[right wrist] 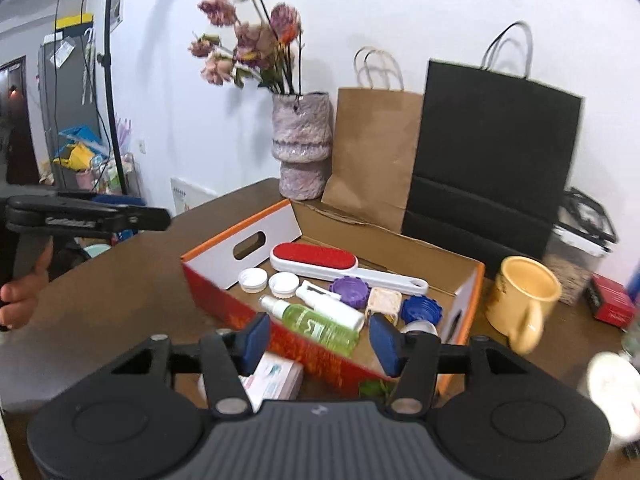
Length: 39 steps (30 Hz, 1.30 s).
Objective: Organize rigid objects
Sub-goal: 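Pull both grippers back from the box toward the white wipes container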
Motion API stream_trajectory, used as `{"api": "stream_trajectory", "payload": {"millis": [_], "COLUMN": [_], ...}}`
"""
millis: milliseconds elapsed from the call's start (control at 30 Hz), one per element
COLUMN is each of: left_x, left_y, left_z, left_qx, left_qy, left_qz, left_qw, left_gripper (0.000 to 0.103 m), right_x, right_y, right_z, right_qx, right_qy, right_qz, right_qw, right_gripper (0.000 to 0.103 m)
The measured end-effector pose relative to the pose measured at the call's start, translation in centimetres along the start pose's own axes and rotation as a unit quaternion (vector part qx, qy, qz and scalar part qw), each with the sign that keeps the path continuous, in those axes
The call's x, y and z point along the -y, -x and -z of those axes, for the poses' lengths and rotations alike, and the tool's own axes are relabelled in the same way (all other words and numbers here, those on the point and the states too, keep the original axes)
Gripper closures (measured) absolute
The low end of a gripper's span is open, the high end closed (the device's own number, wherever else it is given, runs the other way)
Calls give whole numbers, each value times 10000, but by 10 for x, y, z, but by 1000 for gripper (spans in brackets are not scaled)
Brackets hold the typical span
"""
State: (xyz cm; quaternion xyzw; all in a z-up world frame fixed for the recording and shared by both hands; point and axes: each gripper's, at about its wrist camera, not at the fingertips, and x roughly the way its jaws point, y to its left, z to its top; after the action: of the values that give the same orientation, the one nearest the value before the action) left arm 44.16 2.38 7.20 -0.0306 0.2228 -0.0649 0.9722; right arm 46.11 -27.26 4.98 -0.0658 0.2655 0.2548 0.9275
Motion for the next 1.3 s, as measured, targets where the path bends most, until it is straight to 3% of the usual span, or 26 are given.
{"api": "stream_trajectory", "payload": {"millis": [200, 400, 567, 733, 933, 1300], "left_x": [18, 46, 53, 51, 53, 50], "left_y": [83, 164, 220, 263, 279, 260], "left_z": [37, 87, 130, 174, 191, 197], "left_qx": [667, 1304, 1474, 1373, 1380, 1099], "left_qy": [-136, -373, -260, -253, -355, -147], "left_qz": [25, -14, -104, -305, -157, -150], "left_qw": [9977, 9908, 9887, 9897, 9897, 9937], "left_gripper": [27, 16, 5, 5, 4, 4], "right_x": [-22, -65, -110, -145, -172, -170], "right_y": [68, 135, 186, 221, 243, 221], "right_z": [45, 102, 155, 207, 241, 237], "right_qx": [562, 1276, 1740, 2059, 1950, 1856], "right_qy": [-382, -698, -870, -1050, -1027, -1069], "right_qz": [656, 1072, 1462, 1889, 1830, 1729], "right_qw": [9955, 9835, 9699, 9544, 9581, 9614], "right_gripper": [35, 21, 14, 10, 7, 6]}}
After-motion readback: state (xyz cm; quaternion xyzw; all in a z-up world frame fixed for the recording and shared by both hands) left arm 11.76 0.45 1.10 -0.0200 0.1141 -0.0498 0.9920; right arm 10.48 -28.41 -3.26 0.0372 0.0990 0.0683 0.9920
